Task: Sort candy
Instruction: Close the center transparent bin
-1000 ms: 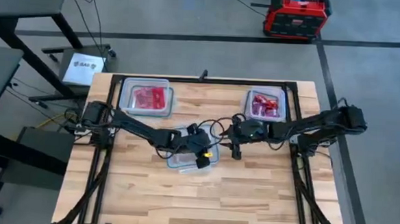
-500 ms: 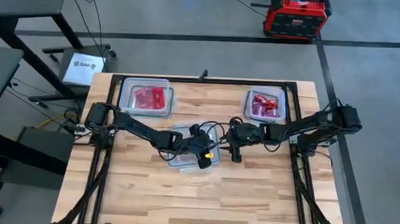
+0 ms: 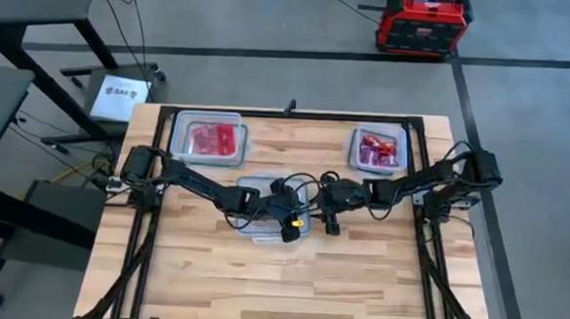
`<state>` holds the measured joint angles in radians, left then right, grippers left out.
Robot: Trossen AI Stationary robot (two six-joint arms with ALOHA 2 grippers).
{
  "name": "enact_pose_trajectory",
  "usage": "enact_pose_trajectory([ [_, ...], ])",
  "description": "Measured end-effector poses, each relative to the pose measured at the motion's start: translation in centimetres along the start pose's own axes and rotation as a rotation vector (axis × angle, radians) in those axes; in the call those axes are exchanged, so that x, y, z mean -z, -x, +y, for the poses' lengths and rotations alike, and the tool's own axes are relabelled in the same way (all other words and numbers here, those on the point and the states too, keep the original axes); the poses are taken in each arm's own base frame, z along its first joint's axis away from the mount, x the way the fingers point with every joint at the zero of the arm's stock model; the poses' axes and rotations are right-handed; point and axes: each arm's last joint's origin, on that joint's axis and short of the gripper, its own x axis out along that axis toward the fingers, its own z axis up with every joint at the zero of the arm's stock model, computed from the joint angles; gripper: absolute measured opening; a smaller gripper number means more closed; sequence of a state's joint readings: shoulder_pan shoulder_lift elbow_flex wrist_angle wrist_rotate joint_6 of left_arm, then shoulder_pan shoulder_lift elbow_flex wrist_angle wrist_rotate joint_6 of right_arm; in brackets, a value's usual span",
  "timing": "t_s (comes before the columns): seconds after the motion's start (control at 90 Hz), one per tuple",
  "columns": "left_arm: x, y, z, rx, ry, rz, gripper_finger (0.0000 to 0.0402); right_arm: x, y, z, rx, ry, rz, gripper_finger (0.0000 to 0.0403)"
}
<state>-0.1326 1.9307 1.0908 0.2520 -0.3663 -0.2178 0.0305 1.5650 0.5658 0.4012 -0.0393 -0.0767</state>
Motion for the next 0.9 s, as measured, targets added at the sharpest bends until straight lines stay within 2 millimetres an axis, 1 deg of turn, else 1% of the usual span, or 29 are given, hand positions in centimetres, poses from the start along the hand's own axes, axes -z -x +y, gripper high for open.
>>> enact_pose_trajectory([
  [0.056,0.0,0.0,0.0,0.000,-0.014,0.003,0.0092,-0.1,0.0,0.0,-0.001,0.007,0.000,0.0179],
  [0.144,-0.3,0.4,0.1,0.001,-0.026,0.007,0.0092,-0.3,0.9,-0.2,0.029,0.013,0.044,0.0179],
  [0.278,-1.6,1.5,0.3,0.009,-0.015,-0.027,0.0092,-1.2,3.2,-0.8,0.086,0.011,0.071,0.0179],
  [0.356,-2.0,2.3,0.5,0.007,-0.016,-0.015,0.0092,-1.6,4.8,-1.0,0.106,-0.007,0.077,0.0179],
  [0.411,-2.7,3.2,0.7,0.001,-0.026,0.016,0.0092,-2.1,5.9,-1.1,0.114,-0.048,0.047,0.0179],
  [0.467,-3.9,4.4,0.9,-0.007,-0.036,0.047,0.0092,-3.0,7.1,-1.0,0.114,-0.103,-0.032,0.0179],
  [0.511,-5.1,5.8,1.2,-0.014,-0.050,0.081,0.0092,-3.9,7.9,-0.8,0.097,-0.144,-0.117,0.0179],
  [0.567,-6.0,7.6,1.7,-0.043,-0.080,0.153,0.0092,-4.9,8.2,-0.4,0.069,-0.186,-0.212,0.0179],
  [0.633,-7.1,9.7,2.4,-0.100,-0.114,0.199,0.0092,-5.8,7.9,0.3,0.025,-0.219,-0.309,0.0179],
  [0.7,-7.4,11.6,3.6,-0.189,-0.166,0.242,0.0092,-6.4,7.1,1.0,-0.012,-0.230,-0.391,0.0179],
  [0.744,-7.2,12.7,4.6,-0.264,-0.190,0.272,0.0092,-6.6,6.2,1.5,-0.029,-0.228,-0.410,0.0179],
  [0.833,-6.3,13.8,6.7,-0.372,-0.173,0.344,0.0092,-6.5,3.7,2.0,-0.046,-0.246,-0.367,0.0179],
  [0.9,-5.1,13.6,7.9,-0.394,-0.146,0.374,0.0092,-6.4,1.5,2.1,-0.045,-0.268,-0.312,0.0179],
])
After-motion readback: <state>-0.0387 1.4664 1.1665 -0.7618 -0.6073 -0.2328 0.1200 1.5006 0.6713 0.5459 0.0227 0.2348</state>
